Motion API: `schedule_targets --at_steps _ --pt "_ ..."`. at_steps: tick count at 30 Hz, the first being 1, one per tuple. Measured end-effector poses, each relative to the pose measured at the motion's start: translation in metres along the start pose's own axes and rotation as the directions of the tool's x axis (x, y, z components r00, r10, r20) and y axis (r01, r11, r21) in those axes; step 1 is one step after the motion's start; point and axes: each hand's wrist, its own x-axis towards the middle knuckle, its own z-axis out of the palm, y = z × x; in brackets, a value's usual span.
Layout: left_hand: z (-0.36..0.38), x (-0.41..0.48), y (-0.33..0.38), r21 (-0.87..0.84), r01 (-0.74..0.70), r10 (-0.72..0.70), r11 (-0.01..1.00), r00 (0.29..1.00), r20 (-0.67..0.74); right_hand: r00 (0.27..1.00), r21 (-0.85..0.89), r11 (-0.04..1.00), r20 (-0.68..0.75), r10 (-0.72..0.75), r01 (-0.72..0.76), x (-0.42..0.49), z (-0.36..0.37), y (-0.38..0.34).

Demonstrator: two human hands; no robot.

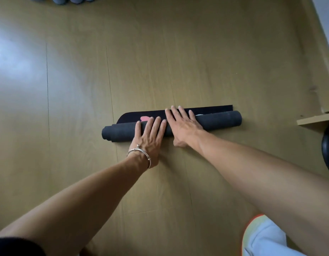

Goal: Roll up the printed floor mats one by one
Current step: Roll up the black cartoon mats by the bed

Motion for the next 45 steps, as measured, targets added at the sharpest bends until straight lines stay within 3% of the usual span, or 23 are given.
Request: schedule_targets --at_steps 5,11,18,27,32,36,40,43,45 --pt "-0.014 0.032 -0.022 -0.016 -0.035 0.036 0.999 0.998 0.059 0.990 -0.110 0.993 -0.137 0.035 -0.050 -0.028 0.025 0.004" --pt "-0.019 0.049 -0.032 -0.017 -0.030 0.032 0.999 0.997 0.070 0.991 -0.050 0.994 -0.097 0.095 -0.100 -0.025 0.024 -0.002" --pt "-0.030 0.064 -0.039 -0.214 0.043 -0.032 0.976 0.998 0.057 0.996 -0.046 0.997 -0.069 0.062 -0.065 0.002 -0.001 0.014" --pt "-0.031 0.058 -0.027 -0.151 0.095 -0.095 0.984 0.995 0.002 0.996 -0.015 1.000 -0.086 0.026 -0.027 -0.004 -0.005 0.016" --pt "-0.032 0.057 -0.017 -0.330 0.114 -0.065 0.937 0.986 0.155 0.991 0.087 0.996 -0.134 -0.010 0.022 -0.023 0.001 0.020" --pt "-0.036 0.054 -0.006 -0.472 0.087 -0.026 0.877 0.991 0.134 0.978 0.168 0.986 -0.206 0.022 0.013 -0.028 0.002 0.027" --pt "-0.057 0.062 0.008 -0.644 0.168 -0.151 0.746 0.985 0.082 0.932 0.268 0.961 -0.324 0.161 -0.072 -0.023 -0.020 0.035" --pt "-0.083 0.073 0.017 -0.838 0.256 -0.337 0.481 0.937 0.093 0.843 0.392 0.912 -0.447 0.301 -0.118 -0.020 -0.042 0.046" --pt "-0.104 0.082 0.020 -0.924 0.256 -0.385 0.284 0.913 0.135 0.848 0.597 0.792 -0.347 0.401 -0.130 -0.022 -0.060 0.050"
